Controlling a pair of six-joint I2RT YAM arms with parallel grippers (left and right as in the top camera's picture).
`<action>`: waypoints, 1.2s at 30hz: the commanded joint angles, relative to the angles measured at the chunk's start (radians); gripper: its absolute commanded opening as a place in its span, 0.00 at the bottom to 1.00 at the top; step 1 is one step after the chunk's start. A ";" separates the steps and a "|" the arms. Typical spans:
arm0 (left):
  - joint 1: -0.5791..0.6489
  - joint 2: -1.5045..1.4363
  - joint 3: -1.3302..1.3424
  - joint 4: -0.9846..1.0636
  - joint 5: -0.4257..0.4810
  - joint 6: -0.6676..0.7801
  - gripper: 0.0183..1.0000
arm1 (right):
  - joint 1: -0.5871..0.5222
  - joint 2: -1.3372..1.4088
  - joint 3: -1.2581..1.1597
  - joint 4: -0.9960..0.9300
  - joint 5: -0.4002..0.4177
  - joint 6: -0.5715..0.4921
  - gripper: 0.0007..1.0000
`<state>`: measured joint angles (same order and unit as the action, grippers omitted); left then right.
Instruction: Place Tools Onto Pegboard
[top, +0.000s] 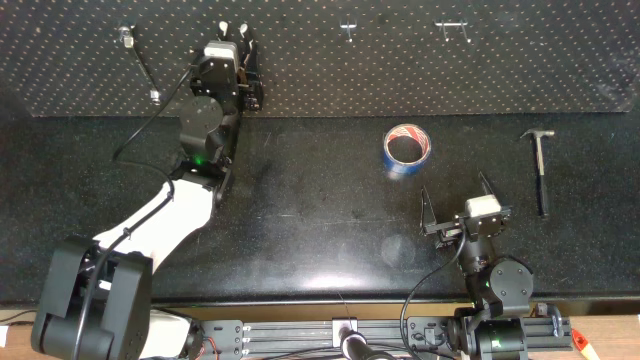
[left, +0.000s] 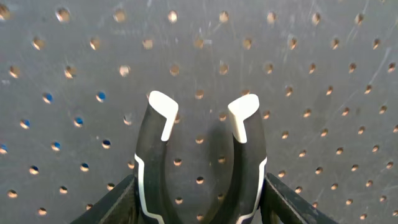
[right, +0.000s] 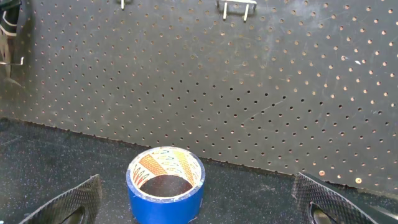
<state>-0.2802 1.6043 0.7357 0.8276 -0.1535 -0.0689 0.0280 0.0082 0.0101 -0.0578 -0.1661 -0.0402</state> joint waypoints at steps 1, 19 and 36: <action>-0.002 0.008 0.009 -0.062 -0.019 -0.005 0.18 | -0.002 -0.006 -0.006 -0.002 -0.002 -0.010 1.00; 0.097 -1.027 -0.036 -1.186 0.217 -0.006 1.00 | -0.002 -0.006 -0.006 -0.002 -0.002 -0.010 1.00; 0.450 -1.602 -0.618 -0.914 0.289 -0.100 1.00 | -0.002 -0.006 -0.006 -0.002 -0.002 -0.010 1.00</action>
<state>0.1474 0.0422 0.1635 -0.1177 0.1539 -0.1589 0.0280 0.0082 0.0101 -0.0574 -0.1658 -0.0402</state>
